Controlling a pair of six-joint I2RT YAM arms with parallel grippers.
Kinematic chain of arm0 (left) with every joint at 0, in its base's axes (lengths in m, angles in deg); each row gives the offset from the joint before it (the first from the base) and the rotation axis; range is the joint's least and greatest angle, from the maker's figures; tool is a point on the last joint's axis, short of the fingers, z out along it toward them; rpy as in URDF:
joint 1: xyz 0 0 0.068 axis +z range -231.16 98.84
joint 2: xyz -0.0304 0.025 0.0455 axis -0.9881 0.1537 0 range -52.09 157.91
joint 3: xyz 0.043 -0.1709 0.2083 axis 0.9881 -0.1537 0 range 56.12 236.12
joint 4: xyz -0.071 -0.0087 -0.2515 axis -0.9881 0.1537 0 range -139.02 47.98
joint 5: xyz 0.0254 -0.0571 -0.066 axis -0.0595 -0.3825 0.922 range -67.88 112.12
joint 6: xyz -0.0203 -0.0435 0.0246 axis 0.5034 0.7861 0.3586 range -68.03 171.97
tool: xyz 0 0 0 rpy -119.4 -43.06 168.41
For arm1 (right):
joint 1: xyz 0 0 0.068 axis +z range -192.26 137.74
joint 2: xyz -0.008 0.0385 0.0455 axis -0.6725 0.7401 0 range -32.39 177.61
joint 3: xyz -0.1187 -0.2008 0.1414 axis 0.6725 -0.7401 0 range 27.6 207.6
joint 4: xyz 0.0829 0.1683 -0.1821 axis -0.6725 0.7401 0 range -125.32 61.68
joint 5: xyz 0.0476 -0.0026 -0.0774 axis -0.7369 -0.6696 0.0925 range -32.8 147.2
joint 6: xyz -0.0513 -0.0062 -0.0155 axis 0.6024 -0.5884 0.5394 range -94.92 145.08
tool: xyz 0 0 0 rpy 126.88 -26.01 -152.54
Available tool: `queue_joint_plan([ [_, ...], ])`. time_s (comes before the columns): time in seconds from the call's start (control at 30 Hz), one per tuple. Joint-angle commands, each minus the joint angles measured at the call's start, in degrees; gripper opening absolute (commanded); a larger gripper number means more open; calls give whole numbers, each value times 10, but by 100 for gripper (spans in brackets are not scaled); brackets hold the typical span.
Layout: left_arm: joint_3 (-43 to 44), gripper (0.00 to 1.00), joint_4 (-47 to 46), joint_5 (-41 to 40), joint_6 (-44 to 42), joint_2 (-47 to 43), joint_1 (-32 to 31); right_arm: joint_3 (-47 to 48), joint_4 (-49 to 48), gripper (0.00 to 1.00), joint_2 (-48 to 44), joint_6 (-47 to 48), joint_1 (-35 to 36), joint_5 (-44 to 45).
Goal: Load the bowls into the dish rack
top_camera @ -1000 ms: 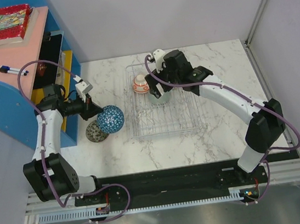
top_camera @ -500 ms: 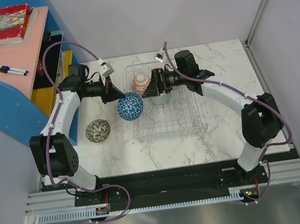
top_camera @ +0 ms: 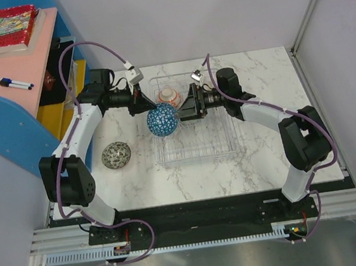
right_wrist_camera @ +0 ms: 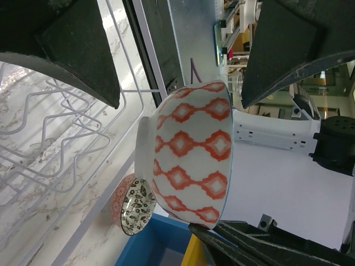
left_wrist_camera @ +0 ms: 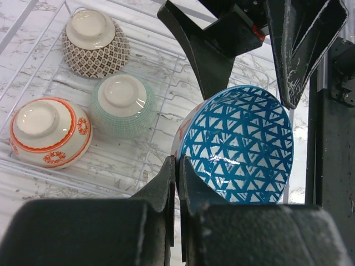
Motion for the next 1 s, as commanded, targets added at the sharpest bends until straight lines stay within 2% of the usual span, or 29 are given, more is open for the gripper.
queue_joint_plan([
  [0.0, 31, 2, -29, 28, 35, -1, -13, -10, -81, 98, -11, -43, 2, -30],
  [0.37, 26, 2, -41, 47, 51, -4, -37, -19, -127, 98, -3, -70, 2, -32],
  [0.8, 23, 2, -45, 38, 54, -7, -46, -25, -127, 98, 1, -65, 2, -32],
  [0.97, 17, 2, -45, 29, 52, -6, -47, -12, -93, 97, -5, -28, 2, -27],
])
